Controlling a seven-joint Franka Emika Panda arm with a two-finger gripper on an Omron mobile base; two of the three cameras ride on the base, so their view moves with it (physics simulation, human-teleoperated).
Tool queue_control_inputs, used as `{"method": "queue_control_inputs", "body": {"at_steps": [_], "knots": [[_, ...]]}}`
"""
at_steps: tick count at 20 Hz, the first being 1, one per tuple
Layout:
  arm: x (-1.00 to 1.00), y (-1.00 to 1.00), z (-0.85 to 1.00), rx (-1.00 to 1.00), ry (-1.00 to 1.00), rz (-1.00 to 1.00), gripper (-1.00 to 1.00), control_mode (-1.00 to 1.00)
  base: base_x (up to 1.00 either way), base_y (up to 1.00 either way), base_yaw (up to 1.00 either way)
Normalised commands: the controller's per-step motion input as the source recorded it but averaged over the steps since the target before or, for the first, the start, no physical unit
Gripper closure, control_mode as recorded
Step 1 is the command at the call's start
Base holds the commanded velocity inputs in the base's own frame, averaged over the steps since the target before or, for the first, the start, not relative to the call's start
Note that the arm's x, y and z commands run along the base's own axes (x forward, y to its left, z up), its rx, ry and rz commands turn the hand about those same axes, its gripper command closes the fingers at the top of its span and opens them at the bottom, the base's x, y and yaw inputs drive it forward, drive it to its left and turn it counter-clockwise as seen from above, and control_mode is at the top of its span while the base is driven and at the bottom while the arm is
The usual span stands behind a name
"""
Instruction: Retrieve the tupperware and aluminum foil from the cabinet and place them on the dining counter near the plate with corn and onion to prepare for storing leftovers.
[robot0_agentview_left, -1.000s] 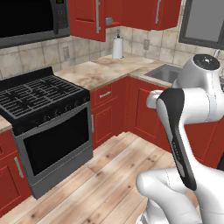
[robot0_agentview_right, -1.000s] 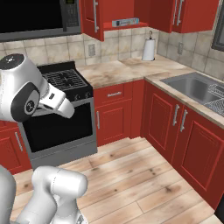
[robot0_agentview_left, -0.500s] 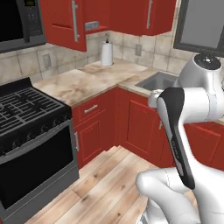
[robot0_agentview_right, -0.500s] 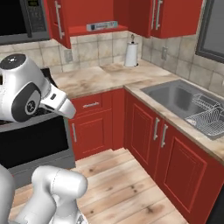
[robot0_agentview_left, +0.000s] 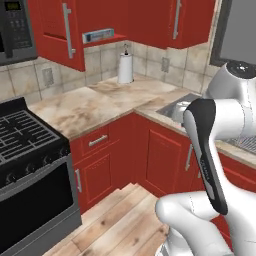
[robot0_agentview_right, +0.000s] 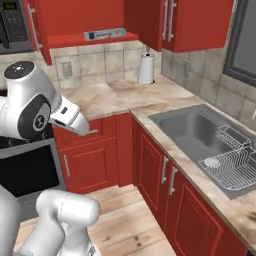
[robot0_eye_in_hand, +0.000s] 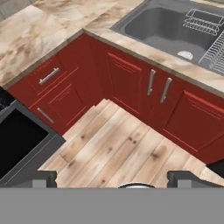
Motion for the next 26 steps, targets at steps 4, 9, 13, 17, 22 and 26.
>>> {"method": "queue_control_inputs", "body": {"at_steps": [4,9,13,17,22,26], "knots": [[0.00,0.00,0.00,0.00,0.00,0.00,-1.00,1.00,0.83,0.00,0.35],[0.00,0.00,0.00,0.00,0.00,0.00,-1.00,1.00,0.81,0.00,0.37],[0.00,0.00,0.00,0.00,0.00,0.00,-1.00,1.00,0.78,-0.14,0.30],[0.00,0.00,0.00,0.00,0.00,0.00,-1.00,1.00,0.62,-0.38,0.19],[0.00,0.00,0.00,0.00,0.00,0.00,-1.00,1.00,0.37,-0.53,0.11],[0.00,0.00,0.00,0.00,0.00,0.00,-1.00,1.00,0.37,-0.45,0.08]]}}
